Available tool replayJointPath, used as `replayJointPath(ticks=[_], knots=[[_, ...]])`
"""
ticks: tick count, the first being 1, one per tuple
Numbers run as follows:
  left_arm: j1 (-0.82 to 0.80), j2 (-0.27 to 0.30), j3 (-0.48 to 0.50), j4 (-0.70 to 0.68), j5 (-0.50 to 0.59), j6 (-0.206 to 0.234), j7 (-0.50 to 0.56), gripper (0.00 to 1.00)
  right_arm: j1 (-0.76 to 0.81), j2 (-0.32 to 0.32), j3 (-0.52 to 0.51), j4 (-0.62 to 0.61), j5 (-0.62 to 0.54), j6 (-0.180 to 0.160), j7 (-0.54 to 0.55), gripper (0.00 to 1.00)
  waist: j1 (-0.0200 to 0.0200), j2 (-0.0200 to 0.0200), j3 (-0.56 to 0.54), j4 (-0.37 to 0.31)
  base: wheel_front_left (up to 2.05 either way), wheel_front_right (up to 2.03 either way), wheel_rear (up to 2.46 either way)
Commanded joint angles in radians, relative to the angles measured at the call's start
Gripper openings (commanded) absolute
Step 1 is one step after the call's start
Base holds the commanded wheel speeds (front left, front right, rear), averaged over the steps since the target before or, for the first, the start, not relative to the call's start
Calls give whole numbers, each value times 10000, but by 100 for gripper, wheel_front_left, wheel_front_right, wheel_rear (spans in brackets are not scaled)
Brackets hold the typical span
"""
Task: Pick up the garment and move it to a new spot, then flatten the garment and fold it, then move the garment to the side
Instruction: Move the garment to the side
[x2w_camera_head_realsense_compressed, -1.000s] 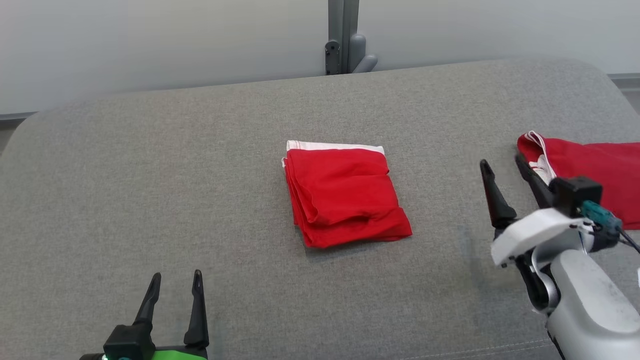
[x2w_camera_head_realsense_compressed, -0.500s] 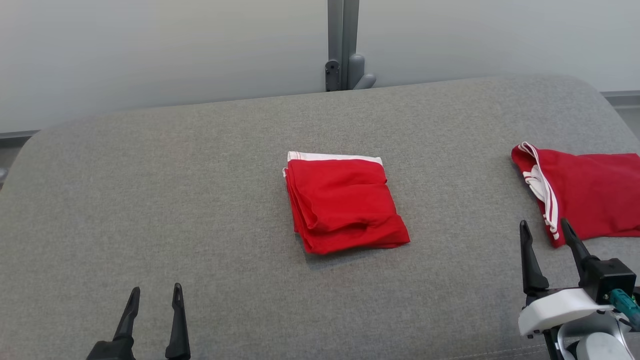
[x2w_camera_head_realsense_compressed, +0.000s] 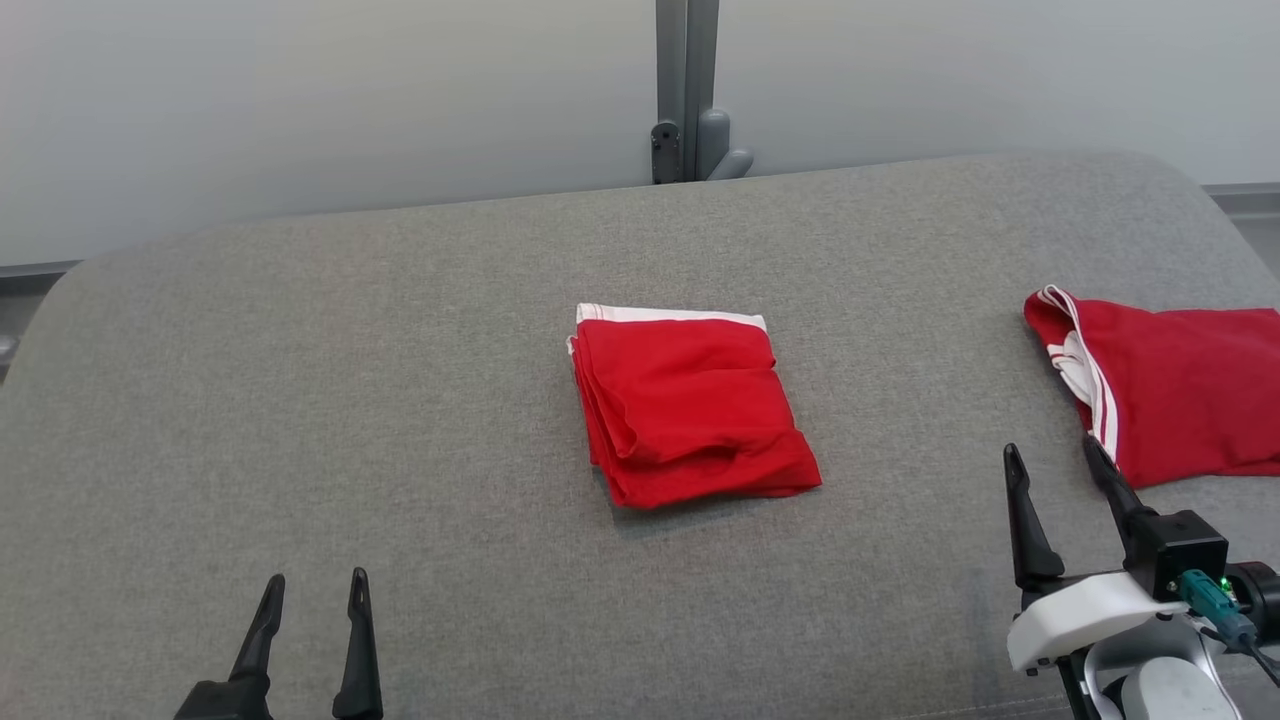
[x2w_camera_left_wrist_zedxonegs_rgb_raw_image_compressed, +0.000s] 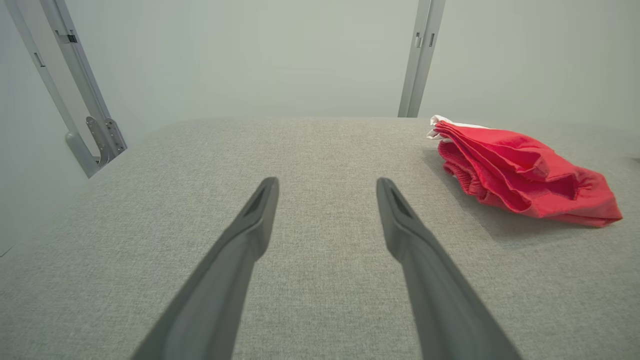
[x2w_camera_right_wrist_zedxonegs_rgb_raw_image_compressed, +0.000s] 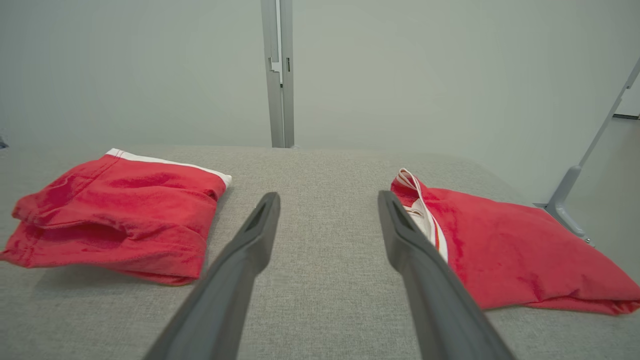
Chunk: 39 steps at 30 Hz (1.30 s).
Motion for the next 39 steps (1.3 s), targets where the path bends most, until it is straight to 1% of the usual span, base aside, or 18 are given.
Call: replayJointPath(ticks=[1, 4, 6, 7, 10, 13, 15, 17, 19, 24, 32, 33, 34, 35, 39], knots=[[-97, -1, 14, -11, 49, -43, -23, 100, -159, 12, 62, 56, 40, -6, -25, 100, 1, 109, 18, 60, 0, 0, 0], [-96, -2, 3, -12, 48, -60, -23, 100, -236, 49, 197, 298, 368, -6, -25, 100, 1, 109, 42, 134, 0, 0, 0], [-115, -2, -19, -40, 11, -26, -23, 100, -674, 17, 318, 560, 886, -7, 4, 100, 1, 109, 120, 187, 0, 0, 0], [-144, -2, -45, -68, -21, -18, -23, 100, -974, -36, 407, 660, 1176, -7, 245, 100, 1, 109, 225, 211, 0, 0, 0], [-423, -2, -199, -133, -53, -73, -23, 100, -2039, -191, 864, 699, 2258, -6, 1401, 100, 1, 109, 675, 317, 0, 0, 0], [-716, -1, -386, -87, -28, -147, -23, 100, -3004, -483, 1374, 977, 3175, -6, 3204, 100, 1, 109, 1152, 510, 0, 0, 0], [-926, 2, -492, -68, 2, -172, -23, 100, -3661, -484, 1380, 1273, 3790, -6, 4250, 100, 1, 109, 1442, 682, 0, 0, 0], [-1163, 4, -542, -21, 14, -214, -23, 100, -4180, -536, 1547, 1701, 4064, -3, 5055, 100, 1, 109, 1678, 849, 0, 0, 0], [-1371, 2, -587, 55, 24, -247, -23, 100, -4567, -526, 1666, 2199, 4262, -3, 5553, 100, 1, 109, 1891, 1036, 0, 0, 0], [-1797, 2, -791, 188, 7, -321, -23, 100, -5360, -511, 2073, 3376, 4725, -3, 5990, 100, 1, 109, 2234, 1445, 0, 0, 0], [-2040, 2, -981, 292, -132, -339, -23, 100, -6074, -489, 2530, 4886, 5365, -3, 5966, 100, 1, 109, 2424, 1757, 0, 0, 0], [-2043, 2, -1005, 297, -145, -326, -23, 100, -6129, -484, 2553, 5061, 5461, -4, 5945, 93, 1, 109, 2438, 1767, 0, 0, 0], [-2059, 2, -1017, 301, -146, -304, -23, 100, -6195, -468, 2608, 5174, 5528, -3, 5894, 37, 1, 109, 2455, 1768, 0, 0, 0], [-2078, 2, -1027, 294, -160, -270, -23, 100, -6259, -442, 2611, 5287, 5657, -4, 5795, 0, 1, 109, 2465, 1752, 0, 0, 0], [-2055, 3, -915, 216, -219, -169, -23, 100, -6477, -420, 2934, 5313, 6186, -3, 5482, 0, 1, 109, 2454, 1430, 0, 0, 0]])
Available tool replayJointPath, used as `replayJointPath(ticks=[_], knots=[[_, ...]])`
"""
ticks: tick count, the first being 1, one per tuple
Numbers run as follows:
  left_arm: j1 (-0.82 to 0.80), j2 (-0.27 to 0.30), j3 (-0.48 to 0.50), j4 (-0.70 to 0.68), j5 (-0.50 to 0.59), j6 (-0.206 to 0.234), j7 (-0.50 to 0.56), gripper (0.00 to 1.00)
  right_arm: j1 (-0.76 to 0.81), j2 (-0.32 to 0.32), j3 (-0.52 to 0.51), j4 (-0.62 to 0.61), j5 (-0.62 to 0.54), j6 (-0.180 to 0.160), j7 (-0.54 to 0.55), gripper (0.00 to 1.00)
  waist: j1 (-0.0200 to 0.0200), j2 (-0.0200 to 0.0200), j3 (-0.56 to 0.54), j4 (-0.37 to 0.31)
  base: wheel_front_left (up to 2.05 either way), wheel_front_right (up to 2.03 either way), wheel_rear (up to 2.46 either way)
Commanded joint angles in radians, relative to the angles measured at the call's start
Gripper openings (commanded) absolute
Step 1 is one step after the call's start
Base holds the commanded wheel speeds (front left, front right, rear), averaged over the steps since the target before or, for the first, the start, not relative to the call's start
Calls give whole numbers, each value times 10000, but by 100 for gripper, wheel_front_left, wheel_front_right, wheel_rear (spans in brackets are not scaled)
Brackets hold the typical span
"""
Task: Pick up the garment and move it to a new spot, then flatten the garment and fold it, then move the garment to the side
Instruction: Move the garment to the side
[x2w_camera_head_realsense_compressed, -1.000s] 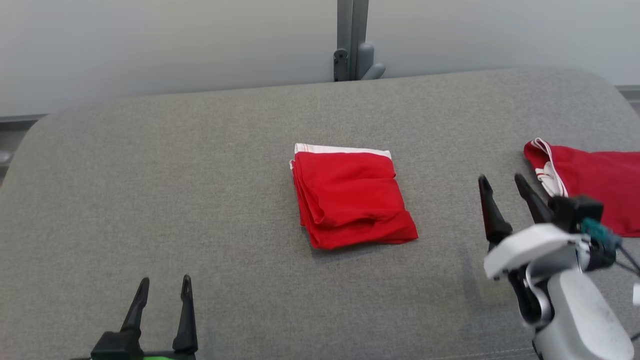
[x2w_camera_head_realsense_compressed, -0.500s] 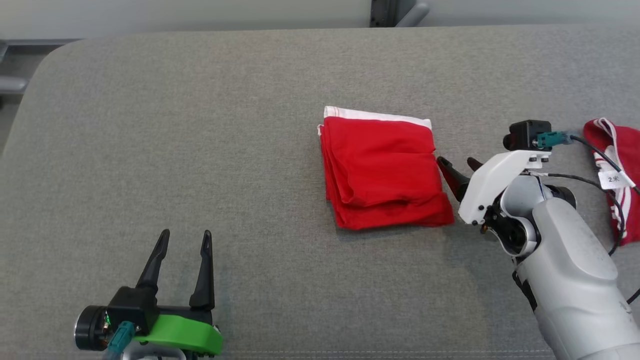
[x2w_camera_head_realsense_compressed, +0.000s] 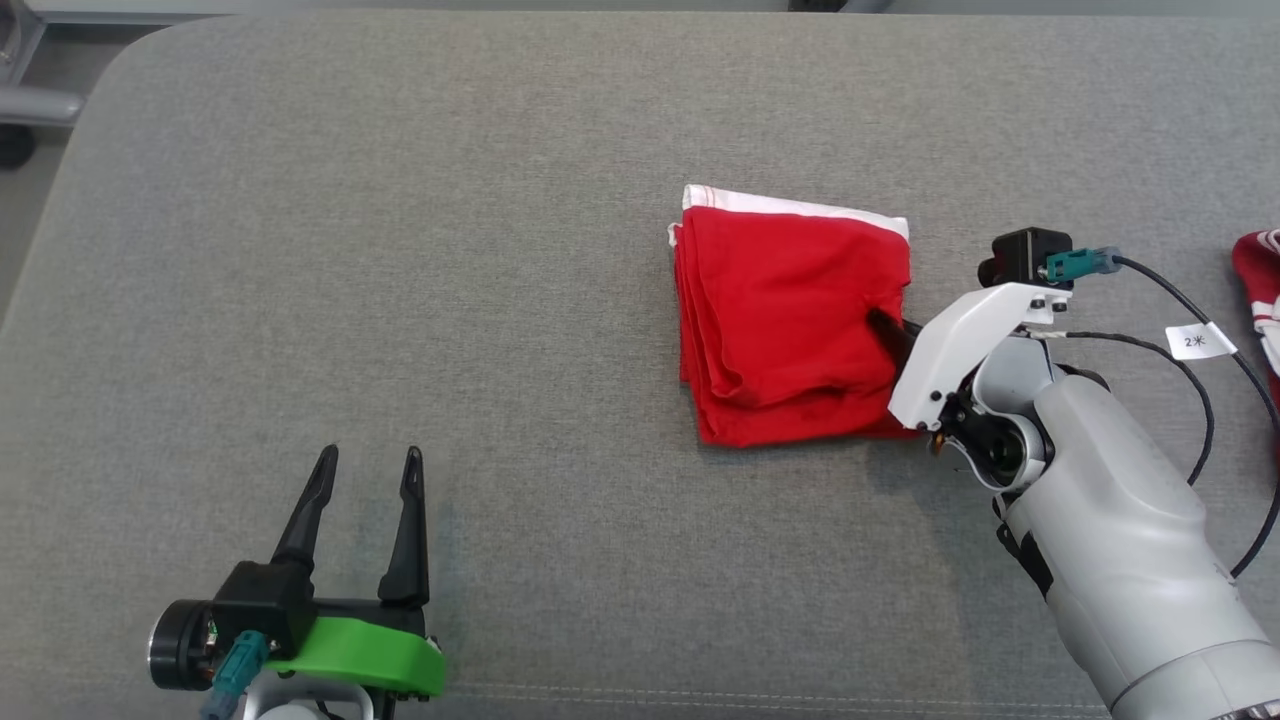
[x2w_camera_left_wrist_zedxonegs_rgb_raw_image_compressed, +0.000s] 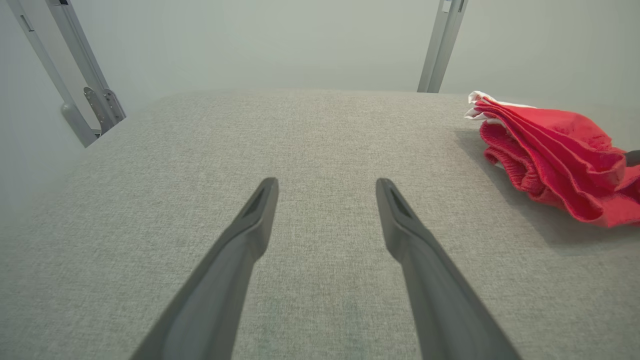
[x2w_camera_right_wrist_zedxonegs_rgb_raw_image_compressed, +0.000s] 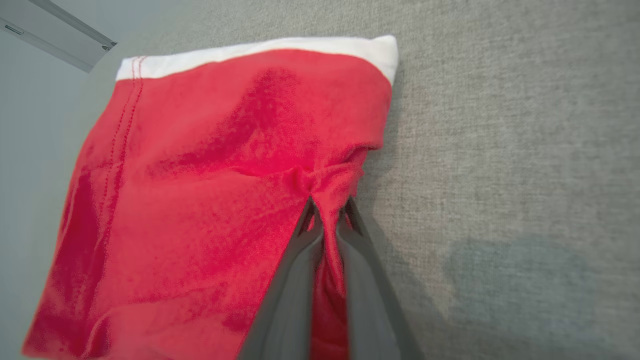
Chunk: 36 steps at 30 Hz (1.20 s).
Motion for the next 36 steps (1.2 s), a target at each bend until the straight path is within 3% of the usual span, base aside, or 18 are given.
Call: replayJointPath(ticks=[1, 9, 13, 18, 29, 36], knots=[[-102, 8, 91, -56, -74, 60, -23, 100, -144, -91, 201, -85, 267, -1, -171, 0, 0, 109, -61, -366, 0, 0, 0], [106, 9, 450, -305, -18, 54, -23, 100, -263, -658, 1069, -869, 903, -1, -185, 0, 0, 109, -177, -1892, 0, 0, 0], [-122, 12, 564, -572, 56, -1, -23, 100, -325, -1495, 1634, -1684, 950, -2, 112, 0, 0, 109, 50, -3057, 0, 0, 0], [-469, 14, 511, -690, 231, -107, -23, 100, -708, -2319, 1660, -2295, 836, -1, 483, 0, 0, 109, 334, -3733, 0, 0, 0], [-816, 54, 508, -774, 416, -243, -23, 100, -1356, -3599, 725, -3105, 807, -2, 1984, 0, 0, 109, 885, -3864, 0, 0, 0], [-979, 172, 503, -756, 486, -287, -23, 100, -1335, -4139, -238, -2615, 214, -2, 2878, 0, 0, 109, 1212, -3499, 0, 0, 0]])
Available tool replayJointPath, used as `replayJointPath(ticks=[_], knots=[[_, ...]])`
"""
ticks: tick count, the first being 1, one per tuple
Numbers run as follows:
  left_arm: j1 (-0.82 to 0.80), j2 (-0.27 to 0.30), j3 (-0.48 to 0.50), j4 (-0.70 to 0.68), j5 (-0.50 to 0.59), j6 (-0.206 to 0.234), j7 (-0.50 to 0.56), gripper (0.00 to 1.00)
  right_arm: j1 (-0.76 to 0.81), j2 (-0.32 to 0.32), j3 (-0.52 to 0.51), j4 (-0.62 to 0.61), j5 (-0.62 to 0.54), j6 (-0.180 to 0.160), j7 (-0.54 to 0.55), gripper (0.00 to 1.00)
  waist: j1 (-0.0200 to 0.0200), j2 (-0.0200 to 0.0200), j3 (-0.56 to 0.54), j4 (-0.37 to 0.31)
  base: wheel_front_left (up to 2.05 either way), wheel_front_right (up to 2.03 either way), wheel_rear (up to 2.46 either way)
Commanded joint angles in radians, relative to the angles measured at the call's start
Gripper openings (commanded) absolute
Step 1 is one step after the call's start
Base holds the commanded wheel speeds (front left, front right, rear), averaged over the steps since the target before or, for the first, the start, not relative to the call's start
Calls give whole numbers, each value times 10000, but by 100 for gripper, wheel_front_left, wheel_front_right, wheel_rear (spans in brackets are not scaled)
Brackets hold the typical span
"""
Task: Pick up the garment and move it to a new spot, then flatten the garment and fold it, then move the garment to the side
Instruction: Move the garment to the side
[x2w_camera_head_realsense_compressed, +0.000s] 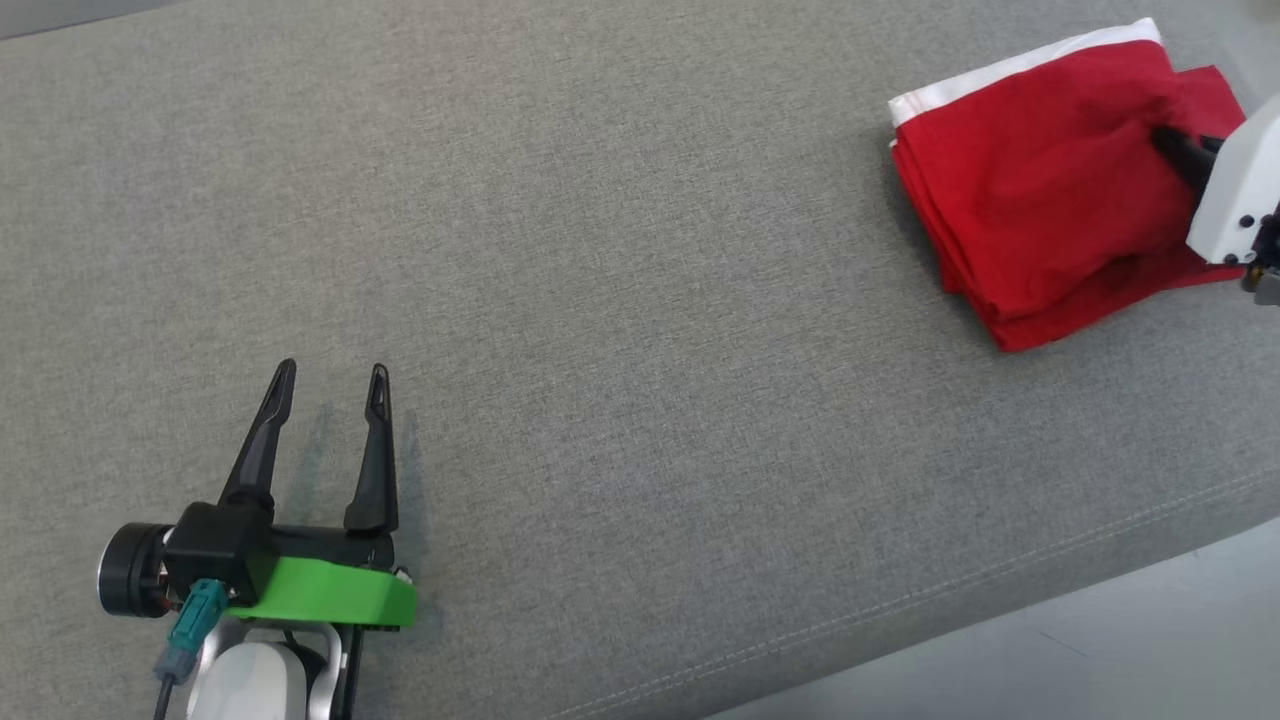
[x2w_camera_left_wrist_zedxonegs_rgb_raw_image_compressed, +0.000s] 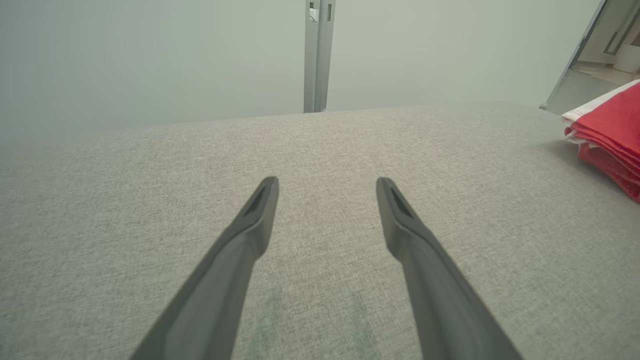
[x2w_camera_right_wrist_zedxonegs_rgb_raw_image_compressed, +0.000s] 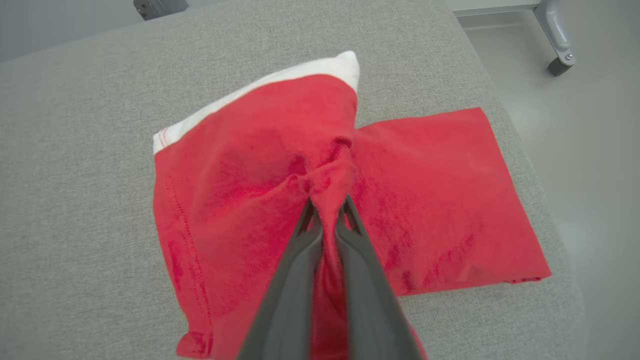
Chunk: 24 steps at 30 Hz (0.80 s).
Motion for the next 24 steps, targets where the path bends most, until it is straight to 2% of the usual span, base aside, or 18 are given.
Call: replayJointPath(ticks=[1, 6, 8, 9, 10, 11, 14, 18, 24], knots=[[-197, 102, -1, -19, 92, -56, -23, 100, -115, -166, -236, 193, -356, -2, 33, 0, 0, 109, 199, 217, 0, 0, 0], [-366, 154, -62, -10, 116, -53, -23, 100, -286, 4, -1118, 1161, -1792, -2, -523, 0, 0, 109, 477, 545, 0, 0, 0], [-420, 142, -69, -3, 112, -56, -23, 100, -309, 81, -1499, 1590, -2421, -4, -804, 4, 0, 109, 547, 664, 0, 0, 0], [-413, 136, -61, 3, 106, -56, -23, 100, -272, 131, -1631, 1777, -2768, -5, -974, 11, 0, 109, 559, 714, 0, 0, 0], [-397, 132, -48, 9, 101, -58, -23, 100, -257, 185, -1790, 1905, -3103, -5, -1215, 51, 0, 109, 569, 756, 0, 0, 0], [-374, 129, -30, 14, 97, -57, -23, 100, -252, 284, -2003, 2061, -3368, -5, -1433, 100, 0, 109, 566, 785, 0, 0, 0], [-250, 114, 20, 55, 93, -60, -23, 100, -256, 559, -2465, 2245, -4167, -4, -2178, 100, 0, 109, 493, 829, 0, 0, 0], [-88, 84, 85, 111, 81, -61, -23, 100, -188, 848, -2743, 2108, -4588, -5, -2957, 100, 0, 109, 260, 827, 0, 0, 0], [331, 1, 291, 177, -117, -25, -23, 100, 465, 1467, -2701, 746, -4598, -4, -4636, 100, 0, 109, -626, 771, 0, 0, 0]])
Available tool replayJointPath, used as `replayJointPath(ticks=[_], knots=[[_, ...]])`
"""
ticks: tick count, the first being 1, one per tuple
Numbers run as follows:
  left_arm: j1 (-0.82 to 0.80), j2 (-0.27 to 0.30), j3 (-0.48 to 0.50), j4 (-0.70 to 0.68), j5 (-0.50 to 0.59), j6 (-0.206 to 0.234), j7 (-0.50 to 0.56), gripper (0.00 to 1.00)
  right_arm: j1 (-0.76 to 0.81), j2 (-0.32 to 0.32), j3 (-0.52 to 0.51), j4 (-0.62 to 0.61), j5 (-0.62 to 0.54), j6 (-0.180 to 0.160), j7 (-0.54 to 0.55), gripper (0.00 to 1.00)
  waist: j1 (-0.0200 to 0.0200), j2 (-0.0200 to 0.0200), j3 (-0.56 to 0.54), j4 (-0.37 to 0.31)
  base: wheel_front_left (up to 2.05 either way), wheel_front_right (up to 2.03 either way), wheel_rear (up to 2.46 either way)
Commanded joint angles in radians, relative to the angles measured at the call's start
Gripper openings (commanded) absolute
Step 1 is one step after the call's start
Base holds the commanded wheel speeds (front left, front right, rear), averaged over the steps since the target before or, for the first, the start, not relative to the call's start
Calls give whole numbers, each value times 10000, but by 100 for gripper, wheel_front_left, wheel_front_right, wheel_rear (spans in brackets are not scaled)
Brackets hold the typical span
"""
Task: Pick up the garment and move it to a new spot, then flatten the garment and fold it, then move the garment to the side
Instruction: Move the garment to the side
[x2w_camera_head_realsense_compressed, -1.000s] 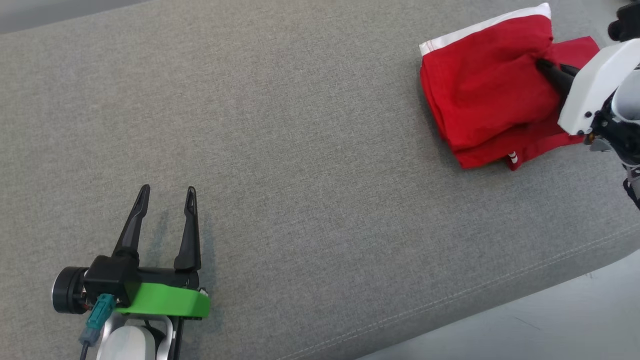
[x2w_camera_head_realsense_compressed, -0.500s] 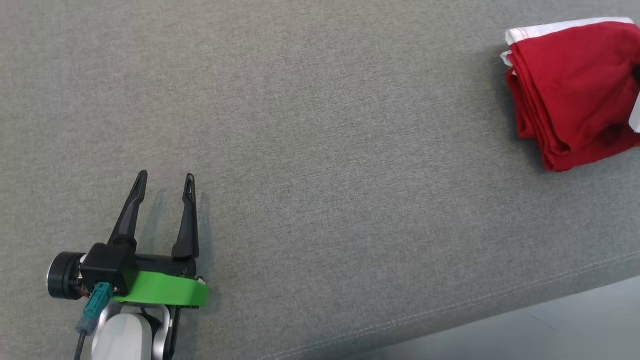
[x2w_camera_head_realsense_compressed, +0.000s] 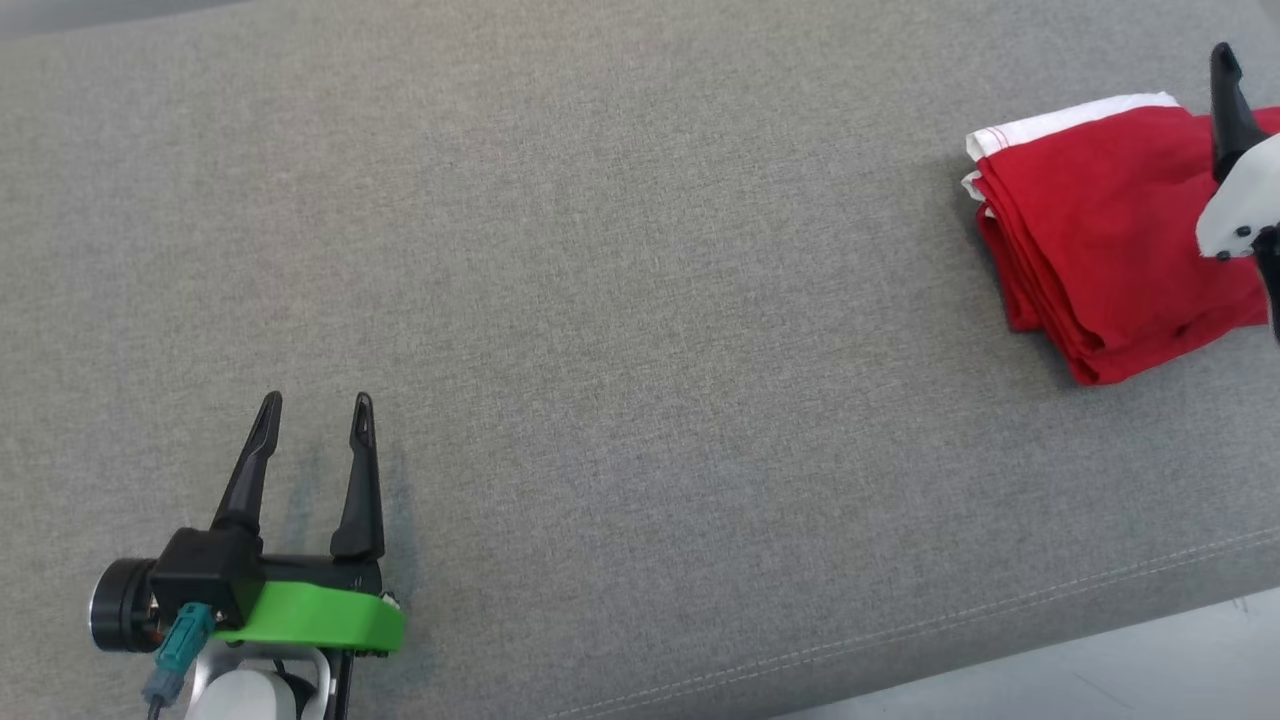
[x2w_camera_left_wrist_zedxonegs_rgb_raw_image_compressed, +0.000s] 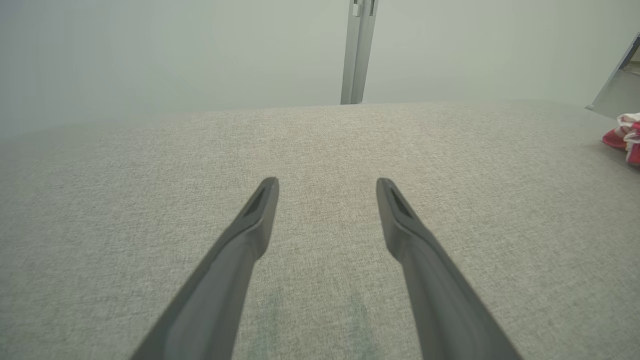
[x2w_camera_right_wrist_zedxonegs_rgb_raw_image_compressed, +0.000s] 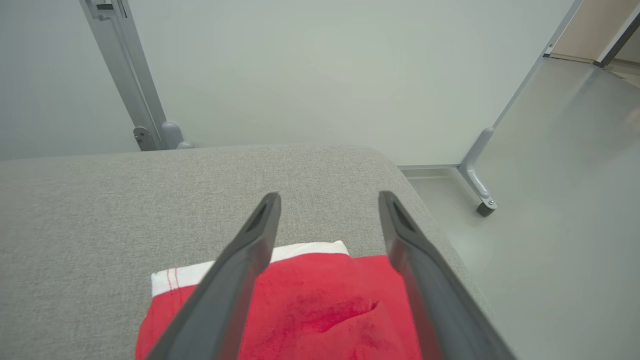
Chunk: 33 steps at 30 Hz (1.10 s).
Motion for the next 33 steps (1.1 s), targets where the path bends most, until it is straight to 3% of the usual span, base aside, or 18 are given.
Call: replayJointPath(ticks=[1, 10, 14, 21, 33], knots=[[242, -16, 93, 35, -63, 92, -23, 100, 425, 139, 49, -492, 90, -9, -444, 100, 0, 109, -687, -68, 0, 0, 0], [1112, -72, 518, 409, -391, 450, -23, 100, 2948, 871, 336, -3144, -77, -8, -2039, 100, 0, 109, -2150, -4, 0, 0, 0], [1433, -78, 686, 575, -464, 508, -23, 100, 4174, 1616, 111, -3832, -324, -8, -2740, 100, 0, 109, -2558, 97, 0, 0, 0], [1754, -81, 865, 1107, -462, 643, -23, 100, 5873, 2723, 101, -3779, -838, -8, -3692, 100, 0, 109, -3001, 196, 0, 0, 0], [1487, -84, 584, 1535, -530, 688, -23, 100, 6996, 3265, 949, -3605, -1695, -9, -4015, 100, 0, 109, -3302, 873, 0, 0, 0]])
